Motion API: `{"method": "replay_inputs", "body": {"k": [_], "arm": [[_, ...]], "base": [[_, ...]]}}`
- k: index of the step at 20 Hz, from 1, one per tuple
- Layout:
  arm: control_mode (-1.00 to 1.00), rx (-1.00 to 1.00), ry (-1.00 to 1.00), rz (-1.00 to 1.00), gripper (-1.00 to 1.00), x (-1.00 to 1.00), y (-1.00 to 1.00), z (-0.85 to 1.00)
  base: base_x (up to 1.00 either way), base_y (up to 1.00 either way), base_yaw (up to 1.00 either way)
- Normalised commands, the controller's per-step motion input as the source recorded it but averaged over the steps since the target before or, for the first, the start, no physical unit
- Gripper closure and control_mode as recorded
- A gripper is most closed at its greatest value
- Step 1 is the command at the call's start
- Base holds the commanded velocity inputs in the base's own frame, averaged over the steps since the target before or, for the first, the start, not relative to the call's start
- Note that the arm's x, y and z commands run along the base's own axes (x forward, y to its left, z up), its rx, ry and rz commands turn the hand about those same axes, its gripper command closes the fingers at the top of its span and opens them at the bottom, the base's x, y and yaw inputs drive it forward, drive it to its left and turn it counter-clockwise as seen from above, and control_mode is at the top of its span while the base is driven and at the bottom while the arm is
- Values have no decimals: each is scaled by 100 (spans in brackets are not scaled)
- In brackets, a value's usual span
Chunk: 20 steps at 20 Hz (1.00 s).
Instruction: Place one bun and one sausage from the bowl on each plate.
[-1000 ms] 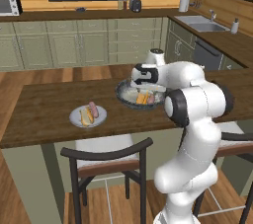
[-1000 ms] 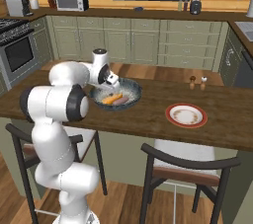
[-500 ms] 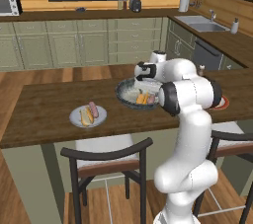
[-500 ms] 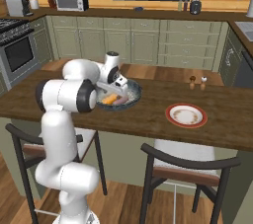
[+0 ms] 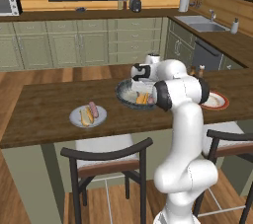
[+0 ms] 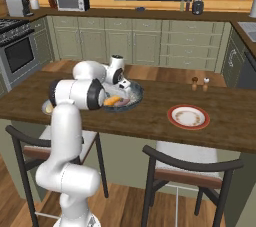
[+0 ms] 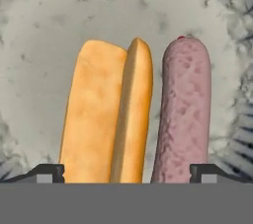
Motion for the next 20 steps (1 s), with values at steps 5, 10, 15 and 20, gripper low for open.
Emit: {"method": "replay_inputs", "body": {"k": [5,10,15,20], "arm": [[-100,-5,17,4,-100,21,7,-36],[-100,-9,24,3,-100,19,7,-24],[-100,0,11,3,-100,-1,0,0],[-100,0,14,2,-100,-3,0,-22]], "base": [[0,0,0],[0,0,0],[0,0,0],[0,0,0]]}}
